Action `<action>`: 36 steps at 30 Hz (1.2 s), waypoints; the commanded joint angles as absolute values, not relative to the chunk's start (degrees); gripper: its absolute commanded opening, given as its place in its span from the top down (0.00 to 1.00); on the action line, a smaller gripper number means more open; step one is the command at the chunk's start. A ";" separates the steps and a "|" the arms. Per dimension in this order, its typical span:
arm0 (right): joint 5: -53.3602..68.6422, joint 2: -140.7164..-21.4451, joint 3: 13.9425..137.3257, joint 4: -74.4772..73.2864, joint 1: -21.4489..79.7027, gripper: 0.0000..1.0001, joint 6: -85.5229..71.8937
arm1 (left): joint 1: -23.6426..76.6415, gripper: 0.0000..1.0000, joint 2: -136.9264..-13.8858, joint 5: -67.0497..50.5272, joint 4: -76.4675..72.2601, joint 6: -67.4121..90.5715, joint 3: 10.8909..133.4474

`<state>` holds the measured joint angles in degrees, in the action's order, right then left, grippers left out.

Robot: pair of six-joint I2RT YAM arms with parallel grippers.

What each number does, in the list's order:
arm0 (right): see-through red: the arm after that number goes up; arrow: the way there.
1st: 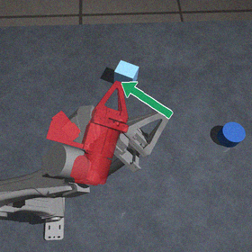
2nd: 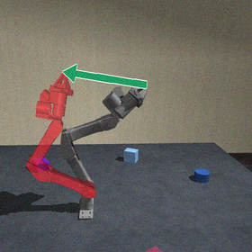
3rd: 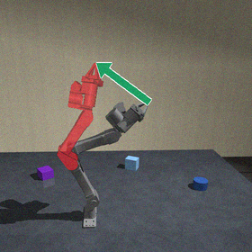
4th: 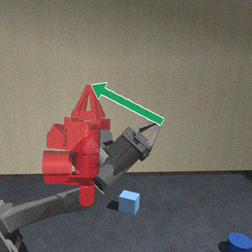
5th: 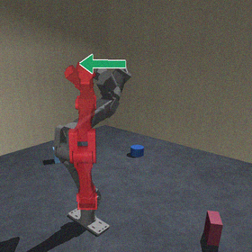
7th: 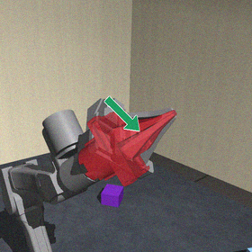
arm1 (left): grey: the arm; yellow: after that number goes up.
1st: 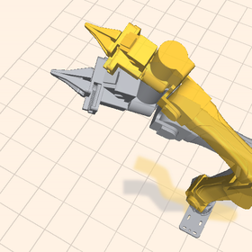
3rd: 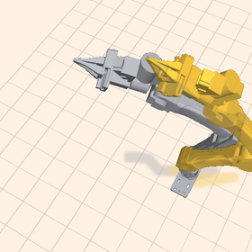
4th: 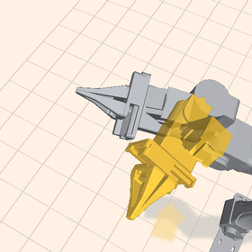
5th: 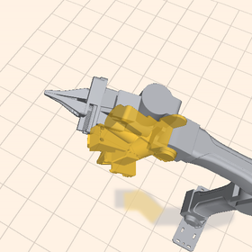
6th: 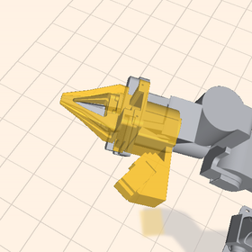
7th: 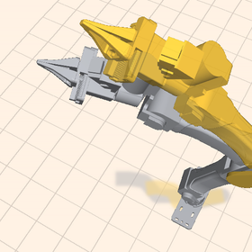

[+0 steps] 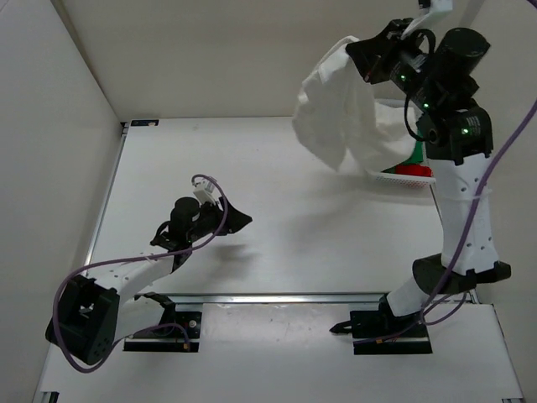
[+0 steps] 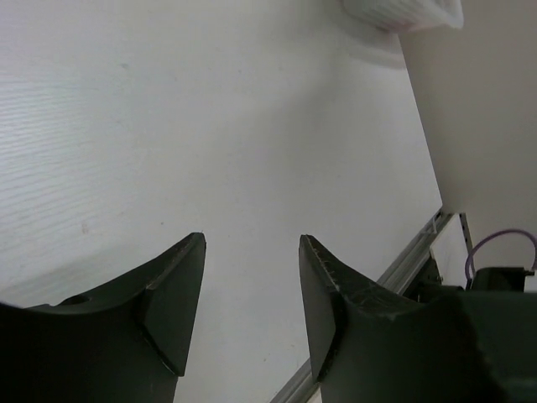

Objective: Fold and stack the t-shirts
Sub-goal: Move the tshirt to the center of the board, then flatten out the tshirt

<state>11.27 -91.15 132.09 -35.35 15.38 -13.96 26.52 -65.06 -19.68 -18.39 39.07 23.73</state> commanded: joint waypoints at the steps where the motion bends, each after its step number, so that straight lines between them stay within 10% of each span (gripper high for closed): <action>1: 26.22 -87.55 131.94 -28.42 13.55 1.00 -19.31 | 23.22 0.40 -61.09 -18.55 -15.30 39.99 24.87; 18: 37.28 -89.63 76.37 -6.65 0.09 0.92 -33.93 | 14.85 0.30 -53.61 -10.81 -9.31 39.90 23.56; 26: 10.57 -83.86 73.59 -19.42 11.93 0.58 -25.05 | 18.72 0.31 -57.56 -7.55 -10.63 39.37 22.15; 31: 7.38 -85.06 65.31 -15.56 25.99 0.97 -26.19 | 21.09 0.32 -61.61 -7.12 -12.74 40.51 22.06; 36: 0.02 -93.95 71.01 -17.76 40.93 0.91 -23.82 | 16.44 0.33 -61.97 -9.93 -13.09 41.13 22.15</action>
